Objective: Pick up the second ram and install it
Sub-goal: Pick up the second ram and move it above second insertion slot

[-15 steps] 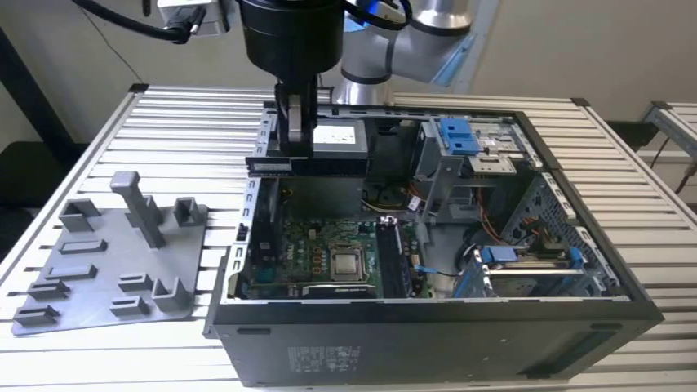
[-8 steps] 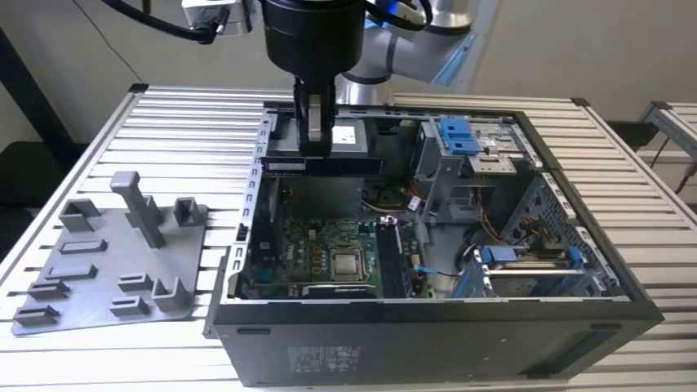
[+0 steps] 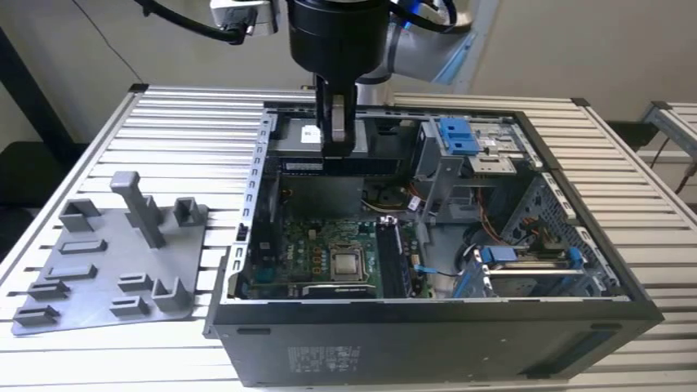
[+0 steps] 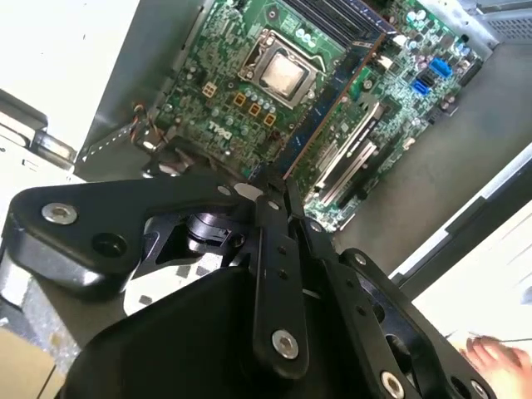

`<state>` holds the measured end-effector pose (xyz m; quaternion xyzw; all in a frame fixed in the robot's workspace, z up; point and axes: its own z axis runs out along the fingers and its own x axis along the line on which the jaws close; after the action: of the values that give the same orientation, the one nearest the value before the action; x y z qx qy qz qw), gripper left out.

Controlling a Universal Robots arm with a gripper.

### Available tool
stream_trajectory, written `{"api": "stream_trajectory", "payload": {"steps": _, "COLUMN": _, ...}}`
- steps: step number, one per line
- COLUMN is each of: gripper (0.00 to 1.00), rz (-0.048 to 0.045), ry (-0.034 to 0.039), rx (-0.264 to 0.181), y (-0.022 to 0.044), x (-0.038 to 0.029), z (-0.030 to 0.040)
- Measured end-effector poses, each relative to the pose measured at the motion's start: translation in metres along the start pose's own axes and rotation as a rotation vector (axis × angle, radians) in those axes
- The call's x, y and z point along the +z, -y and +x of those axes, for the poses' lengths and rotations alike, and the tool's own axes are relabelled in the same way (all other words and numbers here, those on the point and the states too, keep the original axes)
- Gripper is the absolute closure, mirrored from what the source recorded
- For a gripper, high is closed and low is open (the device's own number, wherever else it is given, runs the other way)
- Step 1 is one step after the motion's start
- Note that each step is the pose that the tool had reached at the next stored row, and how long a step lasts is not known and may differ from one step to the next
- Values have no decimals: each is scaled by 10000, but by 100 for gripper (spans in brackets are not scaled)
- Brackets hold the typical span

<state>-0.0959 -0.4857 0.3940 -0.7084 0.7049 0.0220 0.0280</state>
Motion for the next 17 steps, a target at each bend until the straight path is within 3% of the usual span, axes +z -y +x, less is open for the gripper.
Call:
{"api": "stream_trajectory", "payload": {"steps": 9, "gripper": 86, "rz": 30, "ry": -3, "rx": 418, "y": 107, "x": 2, "z": -7}}
{"api": "stream_trajectory", "payload": {"steps": 17, "gripper": 86, "rz": 30, "ry": -3, "rx": 425, "y": 428, "x": 5, "z": -10}}
